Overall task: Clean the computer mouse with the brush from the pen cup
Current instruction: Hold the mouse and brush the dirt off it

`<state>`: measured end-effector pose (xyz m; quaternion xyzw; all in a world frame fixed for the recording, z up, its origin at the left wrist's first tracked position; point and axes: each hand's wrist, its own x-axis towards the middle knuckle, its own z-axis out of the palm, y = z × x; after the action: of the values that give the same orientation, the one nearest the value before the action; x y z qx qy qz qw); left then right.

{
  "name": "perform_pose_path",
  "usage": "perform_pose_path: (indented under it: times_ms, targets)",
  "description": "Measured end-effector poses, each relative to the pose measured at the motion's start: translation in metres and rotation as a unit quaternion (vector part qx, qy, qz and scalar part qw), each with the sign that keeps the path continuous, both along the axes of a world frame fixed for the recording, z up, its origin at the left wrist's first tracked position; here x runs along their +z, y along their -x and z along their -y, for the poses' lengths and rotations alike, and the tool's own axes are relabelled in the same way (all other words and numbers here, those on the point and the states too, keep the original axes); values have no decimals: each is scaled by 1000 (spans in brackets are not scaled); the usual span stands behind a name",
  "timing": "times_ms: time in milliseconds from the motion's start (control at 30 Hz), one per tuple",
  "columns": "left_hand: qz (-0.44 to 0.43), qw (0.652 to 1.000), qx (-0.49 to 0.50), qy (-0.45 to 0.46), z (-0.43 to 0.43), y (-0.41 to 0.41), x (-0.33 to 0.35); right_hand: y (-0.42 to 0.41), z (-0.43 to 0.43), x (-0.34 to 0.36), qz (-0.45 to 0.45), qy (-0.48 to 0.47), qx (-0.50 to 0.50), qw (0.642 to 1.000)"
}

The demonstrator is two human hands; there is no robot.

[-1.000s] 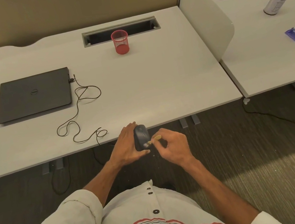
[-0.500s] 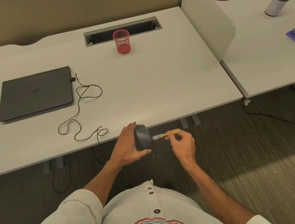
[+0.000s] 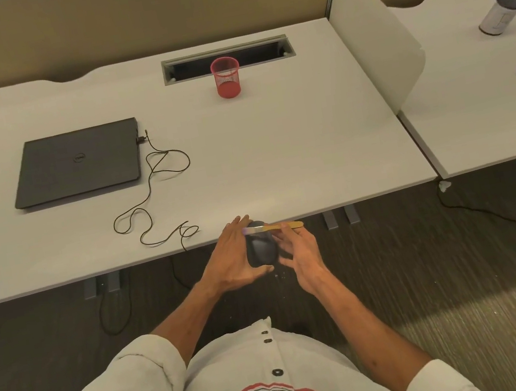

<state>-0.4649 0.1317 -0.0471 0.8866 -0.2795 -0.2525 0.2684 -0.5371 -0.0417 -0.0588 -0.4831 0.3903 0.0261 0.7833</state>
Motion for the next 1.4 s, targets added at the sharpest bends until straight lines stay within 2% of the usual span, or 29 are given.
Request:
perform_pose_path:
  times_ms: [433,833,1033,1167,1267,1333,1400]
  targets:
    - [-19,994,57,90,-1,0,7,-2,-2,4,11,-94,-46,994]
    - [-4,997,20,71,2,-11,4,-2,-8,1,14,-192,-80,978]
    - [3,998,19,62,4,-8,2,1,-7,-2,4,-178,-79,981]
    - [12,999,16,50,4,-7,-2,3,6,-3,36,-109,-88,989]
    - [10,999,18,30,1,-7,-4,4,20,8,82,80,-42,993]
    - [18,1000,12,20,-1,-8,-6,5,28,14,112,226,15,968]
    - [24,1000,4,12,-1,-8,-8,5,32,16,140,343,60,927]
